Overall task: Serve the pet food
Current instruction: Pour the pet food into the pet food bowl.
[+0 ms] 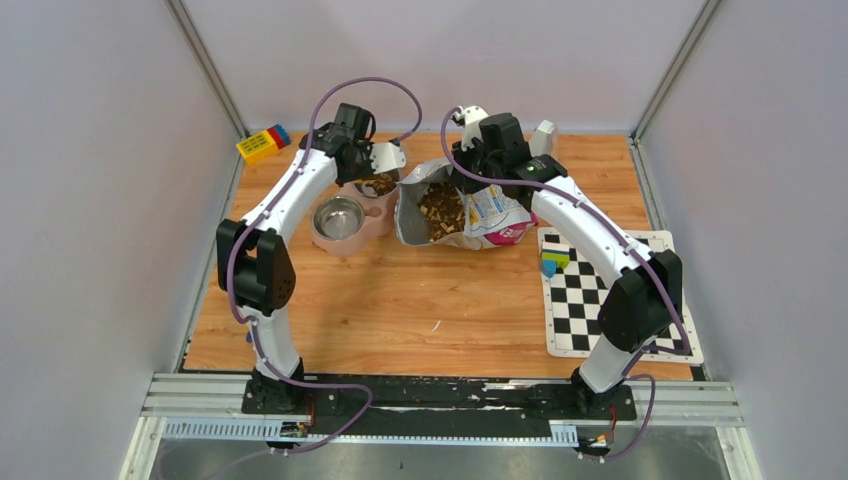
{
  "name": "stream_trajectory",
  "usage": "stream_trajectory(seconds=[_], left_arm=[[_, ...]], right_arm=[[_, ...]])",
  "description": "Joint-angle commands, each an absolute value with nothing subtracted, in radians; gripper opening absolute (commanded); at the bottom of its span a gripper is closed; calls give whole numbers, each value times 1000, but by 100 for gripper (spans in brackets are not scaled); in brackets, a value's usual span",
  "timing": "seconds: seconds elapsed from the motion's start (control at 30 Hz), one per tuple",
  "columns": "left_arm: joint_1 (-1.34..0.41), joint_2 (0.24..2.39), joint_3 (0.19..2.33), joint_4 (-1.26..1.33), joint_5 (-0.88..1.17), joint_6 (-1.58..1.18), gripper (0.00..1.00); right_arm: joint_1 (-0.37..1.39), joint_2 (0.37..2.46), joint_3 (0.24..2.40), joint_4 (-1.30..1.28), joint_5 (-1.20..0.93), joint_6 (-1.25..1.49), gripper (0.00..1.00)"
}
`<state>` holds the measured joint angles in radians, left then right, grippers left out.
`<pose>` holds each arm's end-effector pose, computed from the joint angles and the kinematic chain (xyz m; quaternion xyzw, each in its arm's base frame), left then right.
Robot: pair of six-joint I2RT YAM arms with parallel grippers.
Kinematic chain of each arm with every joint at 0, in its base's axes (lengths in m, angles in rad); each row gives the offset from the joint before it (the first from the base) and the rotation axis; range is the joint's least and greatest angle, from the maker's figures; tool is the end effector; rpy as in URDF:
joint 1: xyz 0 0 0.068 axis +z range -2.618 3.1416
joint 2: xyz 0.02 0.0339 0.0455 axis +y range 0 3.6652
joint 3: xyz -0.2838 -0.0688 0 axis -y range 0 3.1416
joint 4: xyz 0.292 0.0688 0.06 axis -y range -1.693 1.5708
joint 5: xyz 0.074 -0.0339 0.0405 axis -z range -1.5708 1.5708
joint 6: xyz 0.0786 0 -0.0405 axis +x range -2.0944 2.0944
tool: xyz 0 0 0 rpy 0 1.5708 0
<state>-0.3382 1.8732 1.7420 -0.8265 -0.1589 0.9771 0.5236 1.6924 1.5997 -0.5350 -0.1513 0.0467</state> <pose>0.4655 -0.1505 0.2817 0.5620 0.7668 0.1663 0.2618 0.4041 0.2470 0.3388 -0.2432 0.8551 0.1920 0.4157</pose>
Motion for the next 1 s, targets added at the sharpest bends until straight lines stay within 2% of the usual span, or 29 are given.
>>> stream_trajectory(seconds=[0.0,0.33,0.67,0.8,0.97], left_arm=[[-342,1902,1836,-910,-161,1068,0],[-354,1978,1921,-982,-250,1159,0],[-362,1966,1923,-950,-274,1177,0],[-360,1946,1925,-946,-260,1121,0],[-320,1872,1920,-923,-138,929,0]], right_arm=[[506,1636,1601,-528,-140,39,0],[506,1632,1596,-528,-142,38,0],[507,1633,1595,-529,-143,35,0],[506,1628,1589,-527,-139,36,0],[507,1624,1581,-522,-137,36,0]])
